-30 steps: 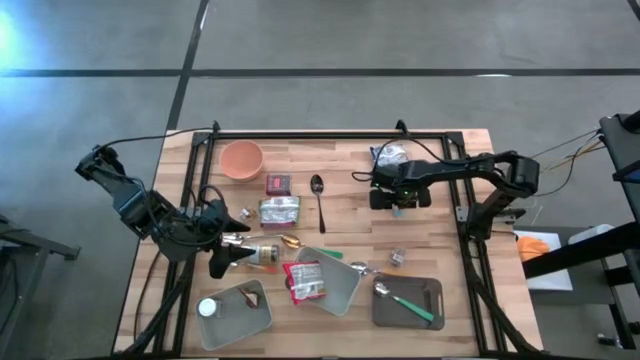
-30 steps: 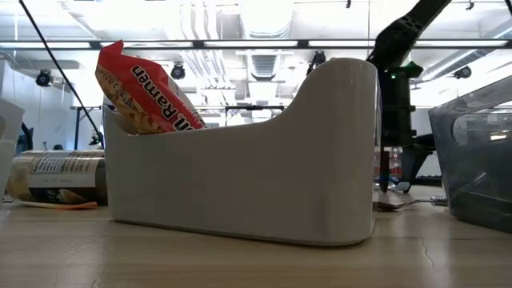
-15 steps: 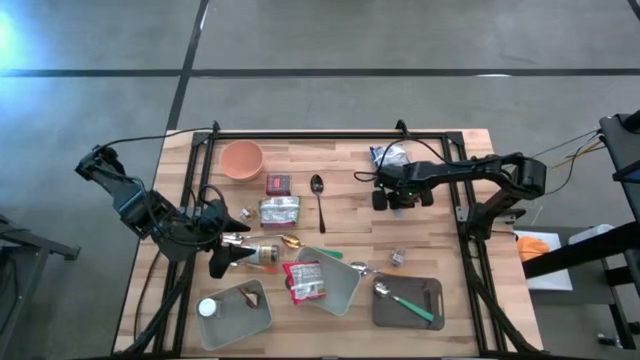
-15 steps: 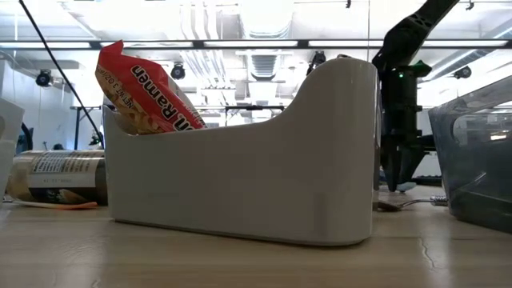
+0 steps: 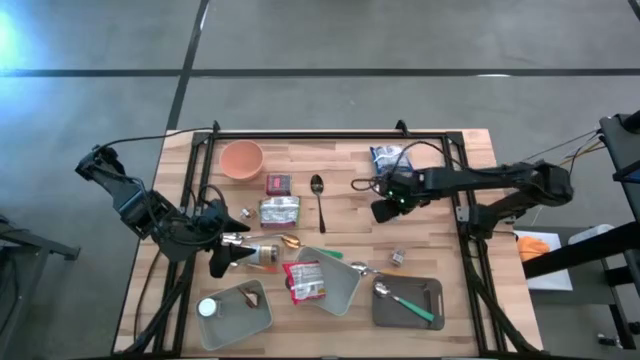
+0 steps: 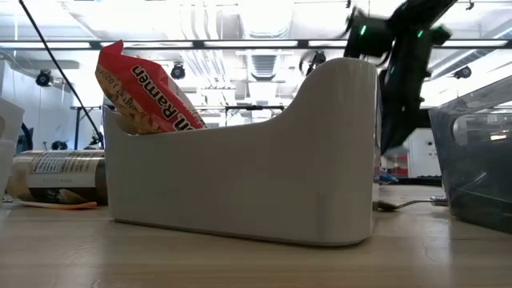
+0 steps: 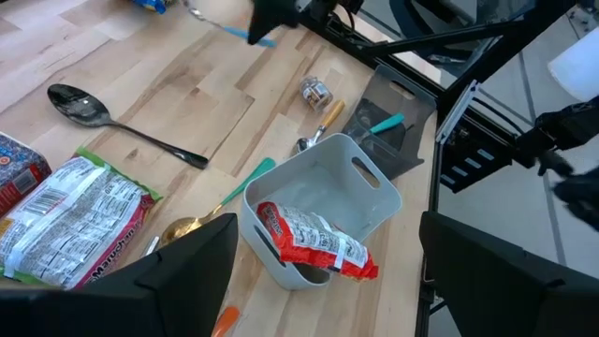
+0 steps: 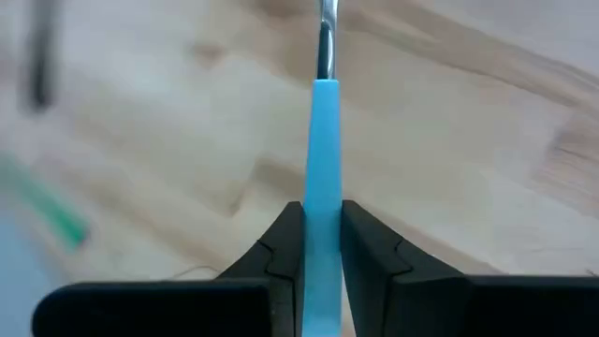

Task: Pick & Place Food Item
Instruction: Put the light blue spoon into the black bin, then put the blue noodle pack into the right gray bin

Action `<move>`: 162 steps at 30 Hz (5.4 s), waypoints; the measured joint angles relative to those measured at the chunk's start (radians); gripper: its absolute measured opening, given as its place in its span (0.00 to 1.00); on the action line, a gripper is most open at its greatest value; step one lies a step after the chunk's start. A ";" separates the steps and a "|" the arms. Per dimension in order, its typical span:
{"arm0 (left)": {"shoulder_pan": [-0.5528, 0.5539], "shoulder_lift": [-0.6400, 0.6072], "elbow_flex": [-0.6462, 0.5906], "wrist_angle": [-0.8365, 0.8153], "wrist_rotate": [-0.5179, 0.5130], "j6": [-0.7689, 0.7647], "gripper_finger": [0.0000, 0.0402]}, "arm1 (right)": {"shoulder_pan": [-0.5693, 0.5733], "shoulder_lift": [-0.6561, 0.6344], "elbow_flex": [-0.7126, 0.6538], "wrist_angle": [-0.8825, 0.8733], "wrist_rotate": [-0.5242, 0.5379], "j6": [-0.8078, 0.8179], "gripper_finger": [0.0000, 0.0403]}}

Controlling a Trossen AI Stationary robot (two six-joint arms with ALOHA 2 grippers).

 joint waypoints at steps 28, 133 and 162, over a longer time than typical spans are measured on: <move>0.001 0.000 0.000 0.000 0.045 -0.038 0.85 | 0.883 0.093 0.428 -0.312 0.030 0.087 0.10; 0.001 0.000 0.000 -0.009 0.068 -0.052 0.85 | 0.973 0.295 0.176 -0.052 -0.038 0.200 0.50; 0.001 0.000 0.000 -0.007 0.071 -0.041 0.85 | 0.877 0.191 0.690 -0.807 0.519 0.310 0.08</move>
